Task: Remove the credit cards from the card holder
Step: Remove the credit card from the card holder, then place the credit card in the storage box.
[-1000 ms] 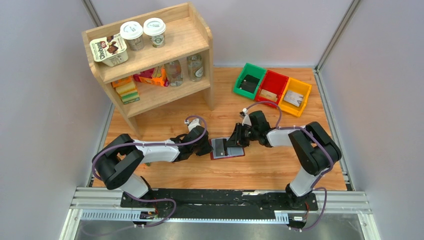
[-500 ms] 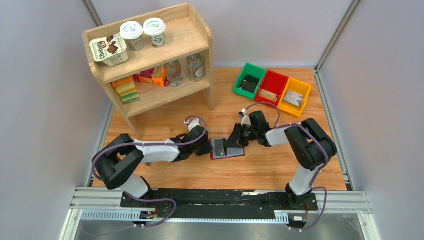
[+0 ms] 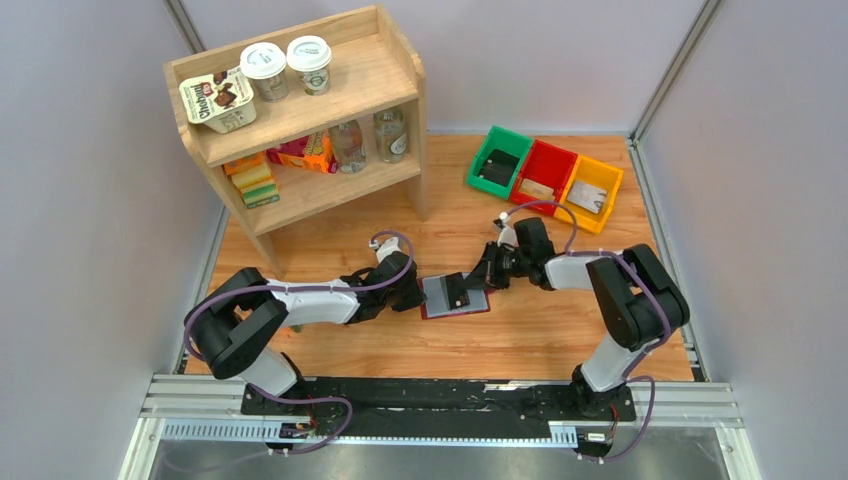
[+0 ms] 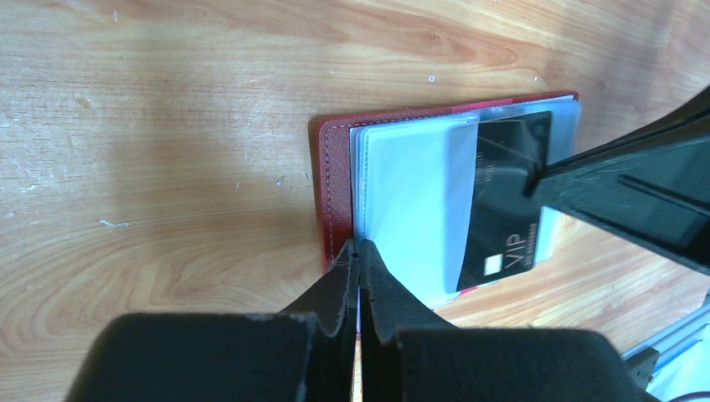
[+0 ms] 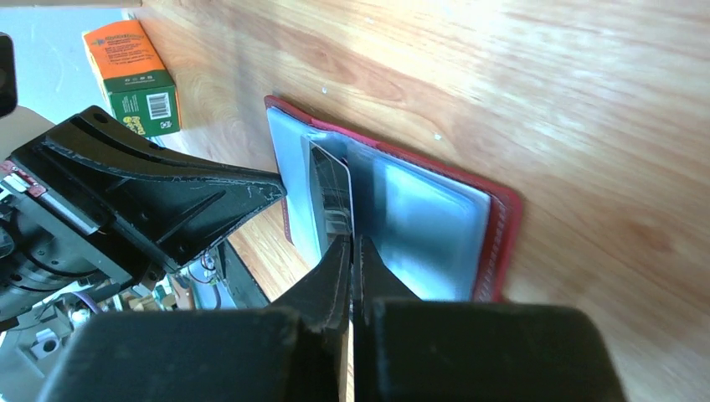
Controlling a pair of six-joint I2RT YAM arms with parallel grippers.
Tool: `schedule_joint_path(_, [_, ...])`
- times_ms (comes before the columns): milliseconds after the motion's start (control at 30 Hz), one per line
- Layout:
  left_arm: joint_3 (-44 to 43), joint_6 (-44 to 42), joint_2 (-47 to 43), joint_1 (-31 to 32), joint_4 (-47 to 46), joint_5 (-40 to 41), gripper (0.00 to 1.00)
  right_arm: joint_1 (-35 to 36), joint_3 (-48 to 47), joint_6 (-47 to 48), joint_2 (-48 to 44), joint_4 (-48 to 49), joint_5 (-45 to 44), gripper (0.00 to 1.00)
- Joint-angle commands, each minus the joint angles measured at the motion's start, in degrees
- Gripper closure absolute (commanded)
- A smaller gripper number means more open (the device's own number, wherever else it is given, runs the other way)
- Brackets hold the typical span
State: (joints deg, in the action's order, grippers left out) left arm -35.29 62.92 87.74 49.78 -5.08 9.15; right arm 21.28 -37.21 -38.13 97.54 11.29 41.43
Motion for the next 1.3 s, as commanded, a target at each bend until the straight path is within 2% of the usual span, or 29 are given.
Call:
schedule_joint_path(0, [1.98, -1.65, 2.52, 0.14, 8.86, 0.08, 1.00, -2.82, 0.74, 4.55, -5.59, -7.23, -4.16, 1.00])
schedule_joint_path(133, [1.71, -2.01, 2.61, 0.14, 8.77, -0.01, 1.00, -3.52, 1.26, 4.91, -7.71, -8.21, -4.34, 1.00])
schedule_joint_path(433, [1.54, -2.27, 2.52, 0.06, 8.25, -0.27, 1.00, -3.44, 1.53, 3.50, -6.30, -5.23, -1.70, 1.00])
schedule_joint_path(600, [1.98, -2.36, -0.63, 0.14, 8.07, 0.87, 0.99, -3.96, 2.76, 0.87, -11.74, -4.61, -3.46, 1.00])
schedule_joint_path(633, [1.89, -2.53, -1.52, 0.14, 8.33, 1.22, 0.97, -4.22, 2.93, 0.08, -13.23, -4.61, -3.90, 1.00])
schedule_joint_path(767, [0.23, -4.55, -9.32, 0.14, 10.88, 3.77, 0.69, -4.40, 3.81, -3.52, -18.42, -3.82, -6.36, 1.00])
schedule_joint_path(833, [-0.65, -6.04, -13.01, 0.14, 13.51, 5.09, 0.59, -4.40, 3.99, -5.28, -20.62, -3.47, -7.32, 1.00])
schedule_joint_path(1000, [-1.10, -8.07, -22.51, -0.21, 16.77, 7.81, 0.43, -4.49, 4.43, -11.51, -25.37, -1.01, -12.59, 1.00])
schedule_joint_path(1167, [-3.81, -12.81, -34.63, -2.05, 27.20, 11.50, 0.27, -4.40, 1.98, -17.05, -28.36, -0.13, -25.49, 1.00])
schedule_joint_path(1267, [-6.71, -18.25, -40.80, -6.34, 33.63, 13.35, 0.21, -4.40, -0.57, -20.13, -27.41, 0.92, -34.02, 1.00])
